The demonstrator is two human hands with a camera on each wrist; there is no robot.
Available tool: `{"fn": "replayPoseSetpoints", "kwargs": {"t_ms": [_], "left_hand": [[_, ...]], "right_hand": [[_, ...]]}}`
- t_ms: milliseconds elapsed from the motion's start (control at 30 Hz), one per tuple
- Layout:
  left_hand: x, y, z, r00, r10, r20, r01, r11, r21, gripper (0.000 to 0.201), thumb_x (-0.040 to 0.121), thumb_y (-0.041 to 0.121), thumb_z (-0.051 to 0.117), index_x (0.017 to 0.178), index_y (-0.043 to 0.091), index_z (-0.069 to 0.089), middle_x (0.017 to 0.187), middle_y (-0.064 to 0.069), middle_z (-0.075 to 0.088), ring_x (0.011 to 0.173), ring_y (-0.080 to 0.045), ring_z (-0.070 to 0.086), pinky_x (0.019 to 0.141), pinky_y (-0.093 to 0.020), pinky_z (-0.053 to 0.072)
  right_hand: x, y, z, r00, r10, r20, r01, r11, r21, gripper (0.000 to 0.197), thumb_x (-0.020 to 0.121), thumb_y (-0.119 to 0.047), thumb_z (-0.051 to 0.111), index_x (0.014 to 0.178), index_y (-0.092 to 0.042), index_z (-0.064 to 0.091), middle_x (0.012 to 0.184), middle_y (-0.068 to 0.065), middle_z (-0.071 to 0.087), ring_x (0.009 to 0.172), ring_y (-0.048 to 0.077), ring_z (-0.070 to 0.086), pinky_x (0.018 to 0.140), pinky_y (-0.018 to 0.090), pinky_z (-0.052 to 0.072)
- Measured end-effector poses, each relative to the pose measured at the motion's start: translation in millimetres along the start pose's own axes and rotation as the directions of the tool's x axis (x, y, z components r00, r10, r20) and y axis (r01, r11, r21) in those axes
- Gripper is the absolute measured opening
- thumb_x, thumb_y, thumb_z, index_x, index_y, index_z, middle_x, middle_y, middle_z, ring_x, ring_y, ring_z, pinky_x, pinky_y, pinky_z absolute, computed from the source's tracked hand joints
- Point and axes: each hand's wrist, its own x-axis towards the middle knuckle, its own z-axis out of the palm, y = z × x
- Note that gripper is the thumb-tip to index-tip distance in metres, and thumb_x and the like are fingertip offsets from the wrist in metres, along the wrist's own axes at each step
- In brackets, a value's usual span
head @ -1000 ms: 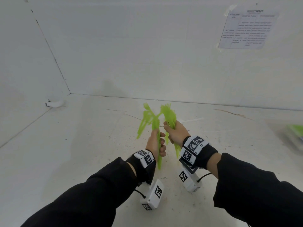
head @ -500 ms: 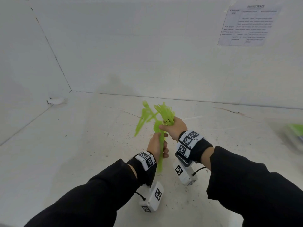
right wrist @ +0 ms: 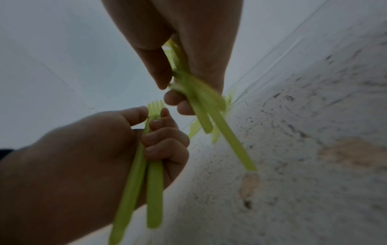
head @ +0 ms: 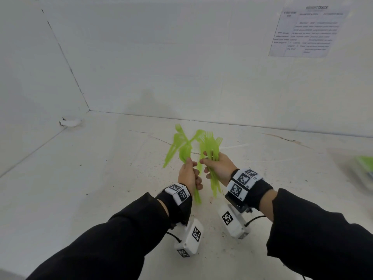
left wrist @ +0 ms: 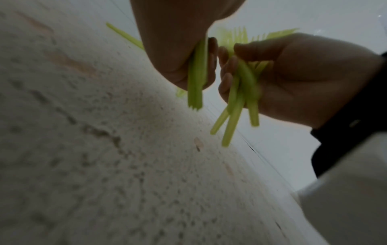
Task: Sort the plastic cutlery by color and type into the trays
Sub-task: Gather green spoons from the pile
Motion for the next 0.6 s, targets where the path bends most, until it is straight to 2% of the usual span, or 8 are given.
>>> {"fn": "replayPoseSetpoints", "kwargs": {"t_ms": [133,267,367,433,467,533,600], "left_hand": [[3,2,0,0.999,-0.045,-0.013,0.044,0.997,-0.063,0.021,0.096,0.026,0.03,0.086,0.015,0.045,0.059,0.002,0.031,0.031,-0.008,0.023,0.039,-0.013,0.02],[10,-1,1,0.997,-0.069,-0.019,0.066,0.989,-0.135,0.019,0.09,0.026,0.034,0.081,0.015,0.047,0.062,0.001,0.037,0.034,-0.011,0.029,0.04,-0.015,0.026],[14,-5,4,0.995,-0.102,-0.003,0.102,0.989,-0.104,0.022,0.089,0.029,0.043,0.093,0.009,0.052,0.066,-0.004,0.049,0.036,-0.015,0.04,0.038,-0.017,0.035],[14,-7,4,0.995,-0.098,-0.018,0.095,0.99,-0.104,0.029,0.091,0.033,0.043,0.1,0.006,0.052,0.066,-0.005,0.049,0.031,-0.014,0.04,0.035,-0.017,0.035],[15,-7,3,0.996,-0.089,-0.03,0.085,0.99,-0.111,0.031,0.092,0.035,0.04,0.097,0.007,0.052,0.067,-0.005,0.047,0.03,-0.012,0.039,0.034,-0.016,0.034],[15,-6,0,0.996,-0.076,-0.055,0.068,0.988,-0.139,0.029,0.093,0.036,0.038,0.082,0.011,0.048,0.067,-0.002,0.042,0.032,-0.009,0.034,0.036,-0.015,0.029],[15,-4,-1,0.997,-0.059,-0.055,0.051,0.99,-0.128,0.027,0.093,0.036,0.038,0.08,0.015,0.048,0.07,-0.001,0.047,0.04,-0.011,0.033,0.041,-0.018,0.029]], "right_hand": [[-7,9,-6,0.995,-0.014,0.099,0.026,0.993,-0.116,0.017,0.091,-0.003,0.053,0.105,-0.013,0.052,0.084,0.001,0.061,0.06,0.013,0.05,0.053,0.024,0.041],[-10,15,-3,0.996,-0.006,0.094,0.017,0.992,-0.121,0.011,0.089,0.0,0.056,0.093,-0.009,0.057,0.069,0.003,0.059,0.054,0.013,0.053,0.052,0.022,0.043],[-11,18,1,0.993,0.0,0.119,0.012,0.995,-0.103,0.012,0.089,0.004,0.053,0.086,-0.007,0.058,0.062,0.009,0.058,0.051,0.019,0.055,0.054,0.027,0.045],[-12,17,3,0.992,0.011,0.126,0.0,0.997,-0.08,0.014,0.09,0.004,0.05,0.087,-0.005,0.06,0.062,0.01,0.058,0.053,0.022,0.054,0.055,0.029,0.045],[-11,17,3,0.993,0.019,0.113,-0.011,0.997,-0.071,0.017,0.091,0.003,0.049,0.084,-0.008,0.061,0.064,0.01,0.058,0.055,0.022,0.054,0.056,0.029,0.046],[-12,16,2,0.997,0.024,0.077,-0.016,0.994,-0.106,0.021,0.089,0.0,0.052,0.077,-0.015,0.059,0.067,0.007,0.059,0.06,0.021,0.054,0.058,0.029,0.046],[-10,17,2,0.997,0.019,0.077,-0.007,0.987,-0.163,0.021,0.088,-0.002,0.054,0.076,-0.018,0.059,0.069,0.005,0.061,0.066,0.022,0.056,0.063,0.028,0.047]]}}
